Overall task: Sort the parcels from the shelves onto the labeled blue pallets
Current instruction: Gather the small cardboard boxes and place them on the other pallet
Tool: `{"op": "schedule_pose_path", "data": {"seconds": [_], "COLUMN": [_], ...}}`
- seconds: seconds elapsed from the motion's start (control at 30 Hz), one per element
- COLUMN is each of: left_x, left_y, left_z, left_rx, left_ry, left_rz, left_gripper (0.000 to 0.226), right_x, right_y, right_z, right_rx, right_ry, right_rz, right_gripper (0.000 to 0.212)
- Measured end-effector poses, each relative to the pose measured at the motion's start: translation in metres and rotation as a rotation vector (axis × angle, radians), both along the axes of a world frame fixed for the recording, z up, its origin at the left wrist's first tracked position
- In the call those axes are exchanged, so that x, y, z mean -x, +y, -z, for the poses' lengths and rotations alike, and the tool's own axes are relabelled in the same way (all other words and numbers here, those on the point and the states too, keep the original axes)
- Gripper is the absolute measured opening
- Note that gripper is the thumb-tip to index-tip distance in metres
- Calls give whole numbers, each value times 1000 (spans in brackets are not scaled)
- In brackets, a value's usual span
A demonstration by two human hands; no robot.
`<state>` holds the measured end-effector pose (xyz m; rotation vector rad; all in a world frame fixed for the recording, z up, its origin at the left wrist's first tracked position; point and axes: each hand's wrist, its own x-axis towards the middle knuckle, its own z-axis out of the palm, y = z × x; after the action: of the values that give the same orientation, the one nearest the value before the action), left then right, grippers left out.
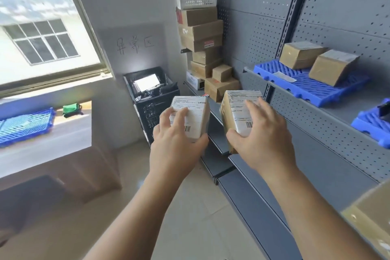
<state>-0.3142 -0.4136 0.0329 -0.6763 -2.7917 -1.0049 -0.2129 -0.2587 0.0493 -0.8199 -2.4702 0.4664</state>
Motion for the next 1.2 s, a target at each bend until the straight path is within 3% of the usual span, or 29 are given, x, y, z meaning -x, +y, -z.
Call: {"op": "schedule_pose_path", "data": {"seconds": [0.33, 0.53, 1.03, 1.2], "left_x": [93, 141, 299, 318], "left_y": [92, 141, 286, 334], "left_z": [-42, -44, -57, -63], "left_rx": [-52, -80, -199, -261], "left_ry": [68, 73, 142, 128], "left_rz": [-57, -2, 403, 582], "left_gripper": [74, 75, 75, 72], "right_x": [99, 139, 232, 232], "right_y": [104, 144, 228, 240], "right_z": [-32, -32, -57, -59], "right_rx": [31, 30, -35, -76], "right_ry": [191, 178, 245, 265], "right_rz": [-52, -36, 366, 539], "right_gripper": [84, 80, 77, 76]}}
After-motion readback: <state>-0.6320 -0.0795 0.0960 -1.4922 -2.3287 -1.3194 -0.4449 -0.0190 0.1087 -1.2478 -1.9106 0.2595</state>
